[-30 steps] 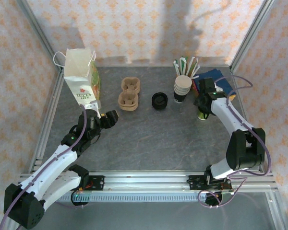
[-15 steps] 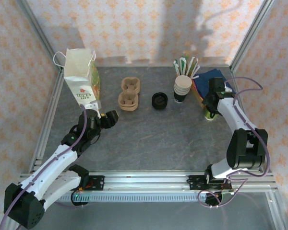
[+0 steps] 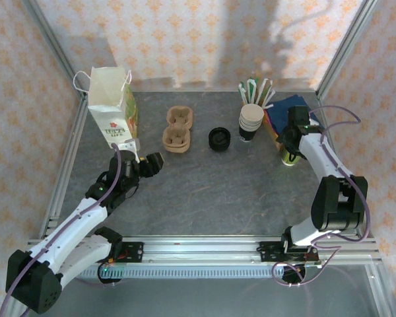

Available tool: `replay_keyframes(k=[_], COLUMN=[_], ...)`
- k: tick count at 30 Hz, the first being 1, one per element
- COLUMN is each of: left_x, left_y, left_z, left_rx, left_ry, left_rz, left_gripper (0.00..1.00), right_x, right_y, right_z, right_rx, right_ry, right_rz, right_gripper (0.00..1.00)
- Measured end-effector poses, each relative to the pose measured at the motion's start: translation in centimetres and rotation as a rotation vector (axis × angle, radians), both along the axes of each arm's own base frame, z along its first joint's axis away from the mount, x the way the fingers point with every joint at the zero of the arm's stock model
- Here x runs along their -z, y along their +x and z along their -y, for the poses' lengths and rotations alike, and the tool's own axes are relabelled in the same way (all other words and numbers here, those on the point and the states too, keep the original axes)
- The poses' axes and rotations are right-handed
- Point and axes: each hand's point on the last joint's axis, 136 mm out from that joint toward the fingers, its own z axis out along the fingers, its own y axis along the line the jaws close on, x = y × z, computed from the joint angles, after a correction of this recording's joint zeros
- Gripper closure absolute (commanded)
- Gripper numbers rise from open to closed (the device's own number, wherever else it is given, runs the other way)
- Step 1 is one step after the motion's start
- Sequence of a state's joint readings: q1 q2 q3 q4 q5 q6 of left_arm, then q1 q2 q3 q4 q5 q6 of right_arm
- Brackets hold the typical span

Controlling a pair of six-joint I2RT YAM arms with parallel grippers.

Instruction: Pack the takeout coffee

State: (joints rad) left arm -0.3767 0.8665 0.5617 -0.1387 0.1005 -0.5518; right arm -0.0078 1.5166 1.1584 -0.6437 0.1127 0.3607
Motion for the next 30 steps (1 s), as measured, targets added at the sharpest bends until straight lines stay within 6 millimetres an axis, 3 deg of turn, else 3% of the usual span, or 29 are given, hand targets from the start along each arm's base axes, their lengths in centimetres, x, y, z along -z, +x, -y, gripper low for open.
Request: replay_keyframes(k=[8, 13, 21, 25, 30], left_x=[0.0, 0.0, -1.0, -1.0, -0.3], left_y=[0.0, 0.0, 0.5, 1.0, 2.1], left_z=[0.1, 0.1, 0.3, 0.6, 1.2], left_rx=[0.003, 0.003, 0.003, 0.003, 0.008], left_ry=[-0.001, -0.002, -0.009, -0.012, -0.013], left_rz=[-0.002, -0.002, 0.014, -0.002, -0.051], left_gripper=[0.26, 0.26, 0.26, 0.26, 0.27], right_x=[-2.5, -5.5, -11.8, -12.2, -10.8], right_y=[0.7, 0.6, -0.5, -1.4, -2.6], right_z=[0.0, -1.2, -7.1, -10.2, -14.5], right_rx=[-0.014, -0.066, -0.297, -0.415, -0.547], right_ry=[-0.006, 0.041, 0.300, 0.433, 0.558], right_rz=[0.031, 0.105, 0.352, 0.403, 0.411], right_gripper=[0.11, 0.12, 0.13, 0.14, 0.14])
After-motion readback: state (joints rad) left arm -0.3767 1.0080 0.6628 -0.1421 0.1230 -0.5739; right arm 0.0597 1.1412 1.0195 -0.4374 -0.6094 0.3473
